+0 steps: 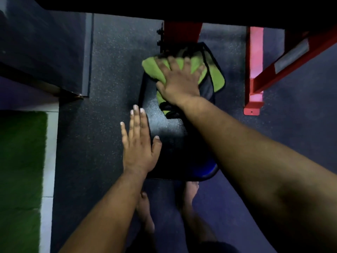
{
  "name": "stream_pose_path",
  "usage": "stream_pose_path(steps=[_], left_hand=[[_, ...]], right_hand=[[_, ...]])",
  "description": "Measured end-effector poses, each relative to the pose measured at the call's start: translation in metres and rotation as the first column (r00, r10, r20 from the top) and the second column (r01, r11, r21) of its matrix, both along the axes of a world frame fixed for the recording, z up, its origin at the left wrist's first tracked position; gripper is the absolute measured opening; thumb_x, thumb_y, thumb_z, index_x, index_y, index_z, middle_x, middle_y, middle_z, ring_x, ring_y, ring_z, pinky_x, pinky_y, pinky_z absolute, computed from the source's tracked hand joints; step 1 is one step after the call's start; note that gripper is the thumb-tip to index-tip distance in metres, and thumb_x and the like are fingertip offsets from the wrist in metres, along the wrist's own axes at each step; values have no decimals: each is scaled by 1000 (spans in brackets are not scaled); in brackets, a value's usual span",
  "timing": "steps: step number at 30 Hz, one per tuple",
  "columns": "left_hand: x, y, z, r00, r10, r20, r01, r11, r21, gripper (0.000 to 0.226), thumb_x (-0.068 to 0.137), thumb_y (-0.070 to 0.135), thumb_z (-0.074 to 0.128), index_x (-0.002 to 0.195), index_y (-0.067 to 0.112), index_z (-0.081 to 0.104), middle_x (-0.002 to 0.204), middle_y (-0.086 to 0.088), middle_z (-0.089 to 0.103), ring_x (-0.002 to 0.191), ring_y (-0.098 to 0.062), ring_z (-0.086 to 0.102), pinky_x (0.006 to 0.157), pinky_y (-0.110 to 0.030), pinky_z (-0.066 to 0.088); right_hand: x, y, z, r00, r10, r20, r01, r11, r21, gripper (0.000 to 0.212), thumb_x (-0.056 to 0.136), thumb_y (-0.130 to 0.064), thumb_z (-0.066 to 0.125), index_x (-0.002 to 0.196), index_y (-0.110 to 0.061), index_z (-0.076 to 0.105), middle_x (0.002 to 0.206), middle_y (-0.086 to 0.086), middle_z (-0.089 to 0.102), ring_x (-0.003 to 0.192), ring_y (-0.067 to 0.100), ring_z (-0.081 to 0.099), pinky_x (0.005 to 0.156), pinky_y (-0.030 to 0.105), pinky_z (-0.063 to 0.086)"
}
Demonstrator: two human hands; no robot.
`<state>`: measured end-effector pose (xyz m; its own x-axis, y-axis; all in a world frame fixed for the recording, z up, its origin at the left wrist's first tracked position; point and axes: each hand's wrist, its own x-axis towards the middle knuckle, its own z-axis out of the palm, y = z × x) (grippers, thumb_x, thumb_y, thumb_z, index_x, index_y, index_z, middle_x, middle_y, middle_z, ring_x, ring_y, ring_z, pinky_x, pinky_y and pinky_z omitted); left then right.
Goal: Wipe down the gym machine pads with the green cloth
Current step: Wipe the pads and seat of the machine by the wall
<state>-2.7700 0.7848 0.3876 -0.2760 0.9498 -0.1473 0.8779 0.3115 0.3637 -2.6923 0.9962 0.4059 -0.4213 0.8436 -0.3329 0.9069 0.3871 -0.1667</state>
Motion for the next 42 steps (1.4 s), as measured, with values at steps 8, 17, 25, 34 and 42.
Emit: stream_pose_path(steps=[8,17,25,34,42], left_hand=[[-1,-4,-2,987,73,144,-96,983,156,81,91,29,35,162,9,2,172,-4,-6,158,-15,-6,126,-57,0],[-21,-53,8,886,192,421,-317,915,248,76,93,36,30,163,15,9,172,-1,0,158,-14,2,126,-53,-6],[-20,-112,26,967,43,251,-9,991,-134,85,85,58,8,161,26,-10,168,7,-18,157,-12,-8,126,-52,-7],[26,-147,111,961,-89,261,203,869,-450,77,103,61,25,161,26,-11,165,8,-26,156,-15,-17,120,-65,-8],[96,-210,251,625,79,776,235,930,-284,52,100,48,56,144,20,53,145,-2,58,133,-15,54,107,-22,41]], right_hand=[[0,23,-4,998,22,57,-24,999,42,77,88,-77,39,157,-45,25,159,1,35,147,35,26,104,85,10],[5,-133,11,956,293,-28,-290,953,83,70,83,-67,28,151,-51,35,168,-10,23,154,28,18,112,67,21],[97,-238,14,864,497,79,-504,852,141,104,73,-54,77,158,-50,18,170,-6,18,150,27,32,104,58,31],[165,-287,101,980,-54,192,53,999,8,79,91,-31,65,156,-47,24,158,-4,35,133,28,42,95,46,48],[189,-414,243,867,-376,-327,392,920,-18,64,91,-37,62,151,-40,41,149,-6,45,129,27,49,99,48,48]])
